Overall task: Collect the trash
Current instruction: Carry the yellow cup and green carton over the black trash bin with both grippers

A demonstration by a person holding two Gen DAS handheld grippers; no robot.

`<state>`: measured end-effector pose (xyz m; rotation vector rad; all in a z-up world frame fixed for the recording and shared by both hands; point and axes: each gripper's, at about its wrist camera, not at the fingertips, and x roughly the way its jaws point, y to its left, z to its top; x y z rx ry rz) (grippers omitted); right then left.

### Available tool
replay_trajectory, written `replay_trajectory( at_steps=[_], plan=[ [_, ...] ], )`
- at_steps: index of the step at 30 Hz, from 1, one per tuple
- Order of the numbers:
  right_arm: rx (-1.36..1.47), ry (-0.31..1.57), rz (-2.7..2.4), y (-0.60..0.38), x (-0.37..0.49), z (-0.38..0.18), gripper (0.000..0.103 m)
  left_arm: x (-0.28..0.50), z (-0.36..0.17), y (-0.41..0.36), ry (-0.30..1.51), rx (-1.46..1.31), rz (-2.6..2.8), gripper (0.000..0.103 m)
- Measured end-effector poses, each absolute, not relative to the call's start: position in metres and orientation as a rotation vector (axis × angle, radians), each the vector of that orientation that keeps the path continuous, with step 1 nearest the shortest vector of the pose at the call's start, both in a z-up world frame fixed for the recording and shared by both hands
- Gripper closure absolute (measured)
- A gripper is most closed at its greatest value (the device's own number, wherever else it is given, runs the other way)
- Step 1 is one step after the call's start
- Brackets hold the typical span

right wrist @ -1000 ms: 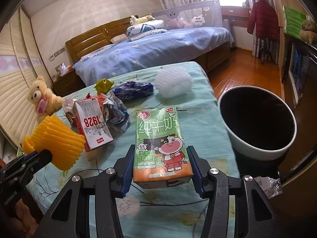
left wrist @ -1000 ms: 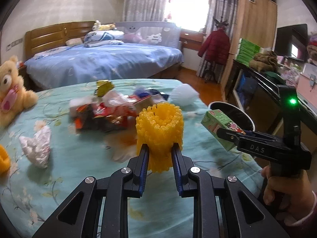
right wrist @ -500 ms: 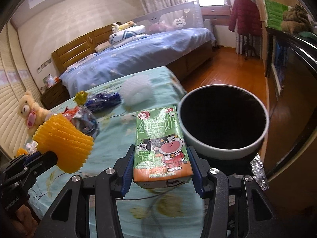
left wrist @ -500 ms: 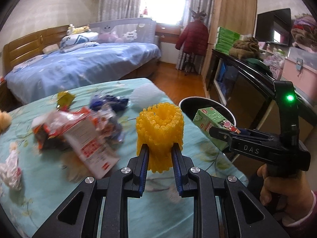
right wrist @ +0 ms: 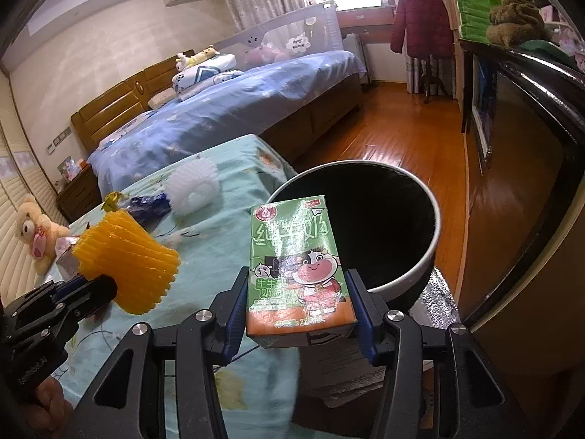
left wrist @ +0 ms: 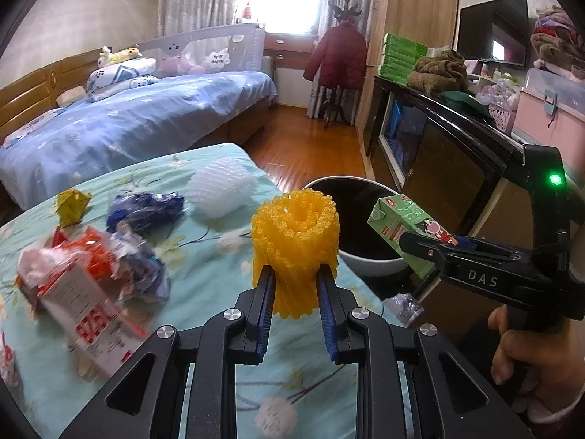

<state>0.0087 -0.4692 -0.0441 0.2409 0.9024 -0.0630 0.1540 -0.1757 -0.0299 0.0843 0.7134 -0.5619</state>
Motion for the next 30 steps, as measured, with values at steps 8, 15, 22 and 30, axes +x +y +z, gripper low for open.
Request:
replay_trajectory(
  at_steps=[8, 15, 22, 30],
  plan=[
    [0.256, 0.908, -0.1, -0.496, 0.024, -0.047, 0.053, 0.175, -0.033, -0.207, 0.736, 0.092, -0.594, 0.081],
    [0.275, 0.931, -0.114, -0.52, 0.039, -0.053, 0.053, 0.201, -0.039, -0.238, 0.766, 0.109, -0.617, 0.081],
    [0.296, 0.957, -0.114, -0.539, 0.053, -0.062, 0.053, 0.23, -0.044, -0.262, 0.802, 0.119, -0.628, 0.081],
    [0.307, 0.981, -0.104, -0.548, 0.064, -0.069, 0.053, 0.25, -0.054, -0.285, 0.83, 0.137, -0.624, 0.08]
  ],
)
